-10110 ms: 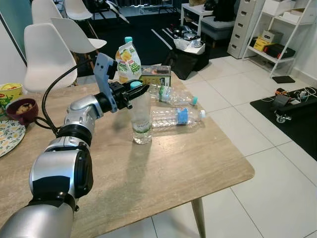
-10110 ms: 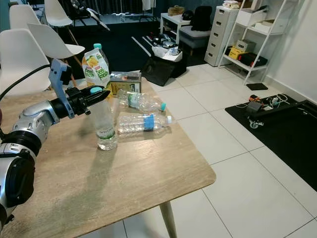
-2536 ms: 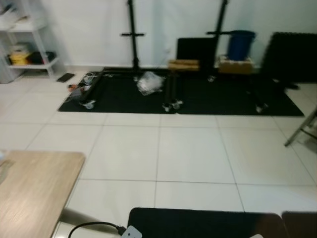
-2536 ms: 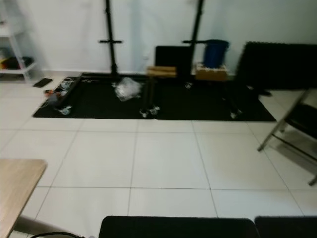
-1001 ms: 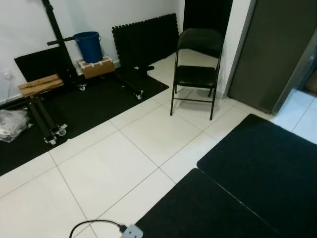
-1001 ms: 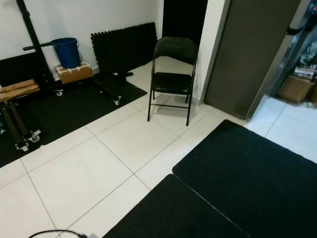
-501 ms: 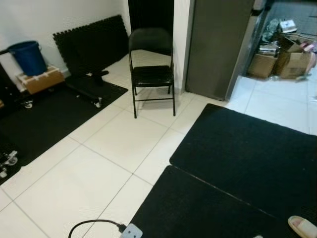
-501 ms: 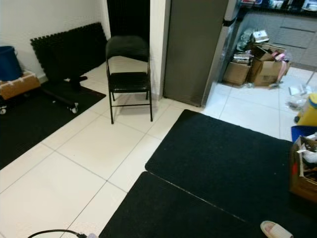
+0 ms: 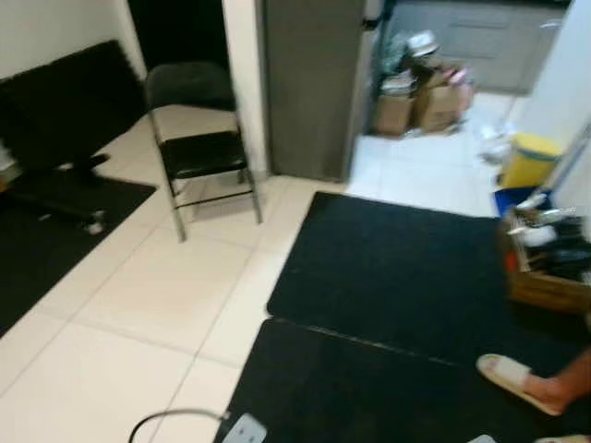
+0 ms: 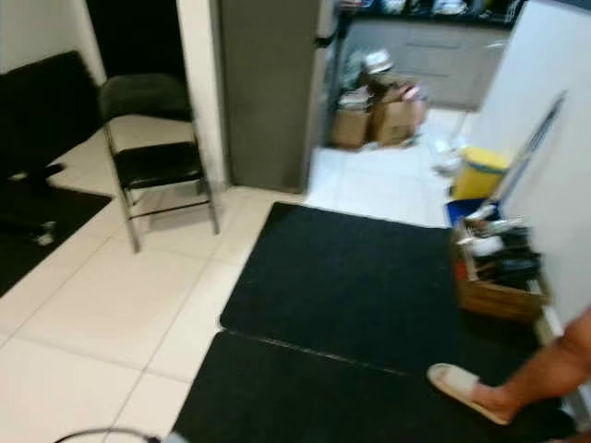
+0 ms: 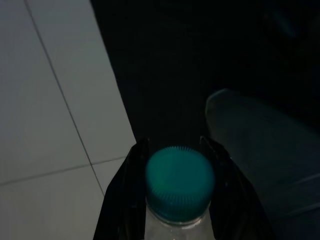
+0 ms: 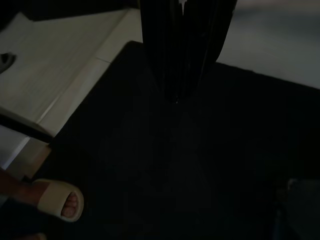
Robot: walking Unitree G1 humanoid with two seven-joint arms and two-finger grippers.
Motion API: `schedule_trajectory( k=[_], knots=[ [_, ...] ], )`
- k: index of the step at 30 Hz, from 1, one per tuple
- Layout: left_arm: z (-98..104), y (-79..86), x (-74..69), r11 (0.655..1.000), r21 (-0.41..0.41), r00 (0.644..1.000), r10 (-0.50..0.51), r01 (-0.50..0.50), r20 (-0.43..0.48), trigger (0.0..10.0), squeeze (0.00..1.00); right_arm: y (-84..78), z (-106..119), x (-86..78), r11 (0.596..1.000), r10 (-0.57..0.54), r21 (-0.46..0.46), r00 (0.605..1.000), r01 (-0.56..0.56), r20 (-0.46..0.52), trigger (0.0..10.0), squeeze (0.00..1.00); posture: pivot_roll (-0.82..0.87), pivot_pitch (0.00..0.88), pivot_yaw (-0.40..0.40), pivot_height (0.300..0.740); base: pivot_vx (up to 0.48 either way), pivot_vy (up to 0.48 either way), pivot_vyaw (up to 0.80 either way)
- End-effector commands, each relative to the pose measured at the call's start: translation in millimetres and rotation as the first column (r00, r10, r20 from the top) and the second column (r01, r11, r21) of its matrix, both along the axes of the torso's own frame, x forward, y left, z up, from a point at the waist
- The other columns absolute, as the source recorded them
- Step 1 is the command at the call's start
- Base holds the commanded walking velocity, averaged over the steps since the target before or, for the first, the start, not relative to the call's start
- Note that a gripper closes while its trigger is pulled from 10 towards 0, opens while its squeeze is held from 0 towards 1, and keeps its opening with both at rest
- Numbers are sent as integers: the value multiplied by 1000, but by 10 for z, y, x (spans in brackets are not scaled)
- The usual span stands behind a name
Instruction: Restocking fridge
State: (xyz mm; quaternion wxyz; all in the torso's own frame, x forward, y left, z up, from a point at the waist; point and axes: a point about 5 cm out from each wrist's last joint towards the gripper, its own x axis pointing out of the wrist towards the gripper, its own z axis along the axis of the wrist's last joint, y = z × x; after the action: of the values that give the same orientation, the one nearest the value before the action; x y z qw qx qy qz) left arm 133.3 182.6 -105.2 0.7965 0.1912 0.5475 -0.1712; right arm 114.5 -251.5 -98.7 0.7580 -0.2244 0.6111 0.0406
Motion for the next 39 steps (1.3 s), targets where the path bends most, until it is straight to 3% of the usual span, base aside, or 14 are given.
schedule_trajectory(
  k=[1, 11, 21, 33, 39],
  knots=[
    [-13, -13, -34, 1000, -2, 1000, -4, 3, -19, 10000, 0, -20, 4, -7, 1000, -2, -1, 1000, 2, -3, 10000, 0, 14, 0, -9, 740, 0, 0, -763],
    [-10, 68, -55, 1000, 2, 1000, 8, -8, -29, 10000, 0, 0, -2, -5, 1000, -11, 4, 1000, 11, 9, 10000, 0, 12, 0, -8, 740, 0, 0, -760],
    [-23, 64, -102, 999, -20, 999, 27, -28, -40, 10000, 0, 28, -5, 9, 1000, -18, 15, 1000, 18, 20, 10000, 0, 13, 0, -8, 740, 0, 0, 0],
    [-24, 32, -93, 999, -29, 999, 25, -26, -43, 10000, 0, 146, 13, 171, 999, -13, 32, 999, 12, 47, 10000, 0, 13, 0, -7, 740, 357, 0, 0],
    [-22, 11, -77, 999, -32, 999, 23, -25, -40, 10000, 0, 128, 21, 181, 999, -14, 31, 999, 12, 49, 10000, 0, 13, 0, -5, 740, 398, 0, 0]
  ],
)
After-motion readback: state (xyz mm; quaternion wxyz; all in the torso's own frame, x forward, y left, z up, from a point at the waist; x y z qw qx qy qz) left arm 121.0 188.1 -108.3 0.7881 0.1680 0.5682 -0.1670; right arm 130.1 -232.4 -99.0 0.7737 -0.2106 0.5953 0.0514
